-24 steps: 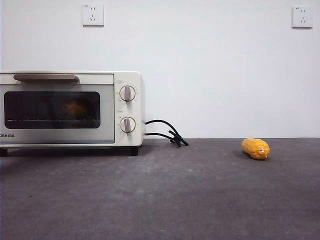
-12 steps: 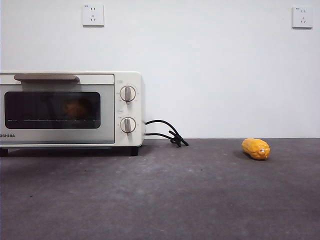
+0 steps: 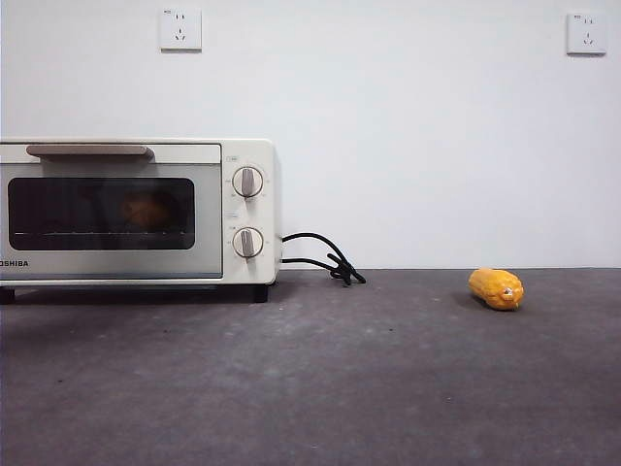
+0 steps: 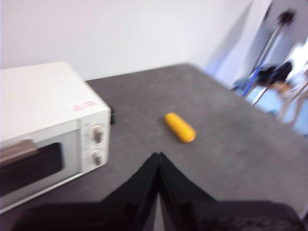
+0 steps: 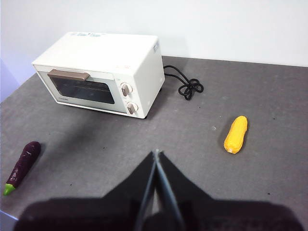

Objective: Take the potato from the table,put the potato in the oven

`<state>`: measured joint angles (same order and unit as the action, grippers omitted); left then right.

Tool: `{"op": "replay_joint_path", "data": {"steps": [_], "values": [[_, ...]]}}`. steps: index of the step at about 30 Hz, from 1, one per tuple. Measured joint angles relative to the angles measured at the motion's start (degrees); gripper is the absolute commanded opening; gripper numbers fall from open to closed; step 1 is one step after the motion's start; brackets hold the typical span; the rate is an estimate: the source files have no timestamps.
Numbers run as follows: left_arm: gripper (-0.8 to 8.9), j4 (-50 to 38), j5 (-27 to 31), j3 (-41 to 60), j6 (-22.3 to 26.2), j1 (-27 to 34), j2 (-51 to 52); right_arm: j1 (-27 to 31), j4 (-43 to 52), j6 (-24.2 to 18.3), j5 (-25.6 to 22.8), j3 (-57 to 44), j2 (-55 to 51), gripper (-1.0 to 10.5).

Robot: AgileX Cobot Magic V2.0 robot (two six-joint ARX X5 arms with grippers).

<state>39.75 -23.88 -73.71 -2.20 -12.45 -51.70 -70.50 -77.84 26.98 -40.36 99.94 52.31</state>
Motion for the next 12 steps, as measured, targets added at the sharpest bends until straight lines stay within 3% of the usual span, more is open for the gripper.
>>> {"op": "replay_joint_path", "data": {"steps": [6,12], "values": [[-0.04,1.79,6.8,0.7,14.8,2.56,-1.31,0.0,0.0,0.0,-0.11,0.0,0.0,0.0],[-0.04,-6.54,7.23,13.6,19.34,6.75,7.82,0.0,0.0,0.0,-0.11,0.0,0.0,0.0]]}}
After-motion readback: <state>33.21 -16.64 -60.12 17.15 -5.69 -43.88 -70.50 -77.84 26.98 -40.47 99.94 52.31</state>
